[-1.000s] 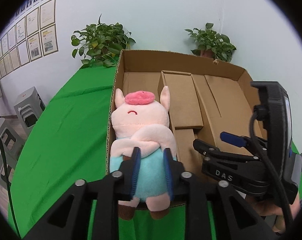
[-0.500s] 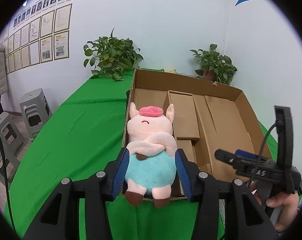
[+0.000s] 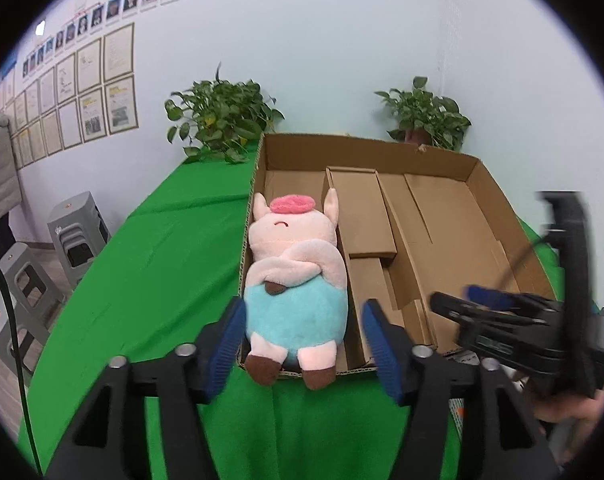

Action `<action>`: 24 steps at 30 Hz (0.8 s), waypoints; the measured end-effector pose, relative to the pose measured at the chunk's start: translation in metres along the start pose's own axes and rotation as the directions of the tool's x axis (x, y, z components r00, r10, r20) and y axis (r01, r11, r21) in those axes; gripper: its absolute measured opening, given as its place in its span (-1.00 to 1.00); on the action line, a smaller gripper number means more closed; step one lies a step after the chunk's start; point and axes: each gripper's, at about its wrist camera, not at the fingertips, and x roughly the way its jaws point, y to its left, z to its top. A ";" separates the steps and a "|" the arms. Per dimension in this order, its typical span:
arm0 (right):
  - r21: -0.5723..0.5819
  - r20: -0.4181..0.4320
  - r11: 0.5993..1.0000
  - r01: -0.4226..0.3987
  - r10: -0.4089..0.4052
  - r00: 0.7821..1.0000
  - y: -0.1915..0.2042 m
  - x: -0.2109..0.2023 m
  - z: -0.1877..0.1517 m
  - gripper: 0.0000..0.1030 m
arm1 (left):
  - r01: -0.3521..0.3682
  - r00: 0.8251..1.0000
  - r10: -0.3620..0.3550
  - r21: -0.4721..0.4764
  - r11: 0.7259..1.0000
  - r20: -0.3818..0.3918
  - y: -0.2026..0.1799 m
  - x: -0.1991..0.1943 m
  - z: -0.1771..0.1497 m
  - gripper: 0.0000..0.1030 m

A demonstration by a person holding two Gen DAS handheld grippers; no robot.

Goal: Organize objects
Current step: 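Withdraw both grippers from the box toward the green medicine box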

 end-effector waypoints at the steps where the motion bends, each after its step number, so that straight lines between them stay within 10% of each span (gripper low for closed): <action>1: 0.005 0.041 1.000 -0.007 0.007 0.999 -0.003 -0.018 -0.005 0.82 | -0.002 1.000 0.002 -0.003 1.000 0.021 -0.001 -0.004 -0.001 0.44; 6: 0.000 0.113 1.000 -0.029 0.029 0.993 -0.020 -0.081 -0.041 0.99 | -0.010 0.995 0.008 0.024 1.000 0.095 -0.016 -0.019 -0.008 0.59; 16: 0.075 0.079 0.997 -0.003 -0.003 0.997 -0.080 -0.153 -0.127 0.99 | 0.159 0.987 -0.159 0.009 0.987 -0.003 -0.042 -0.015 -0.011 0.59; 24: 0.033 0.079 0.999 -0.026 0.024 0.997 -0.079 -0.172 -0.151 0.99 | 0.331 0.936 -0.325 0.028 0.943 -0.136 -0.077 0.012 -0.018 0.59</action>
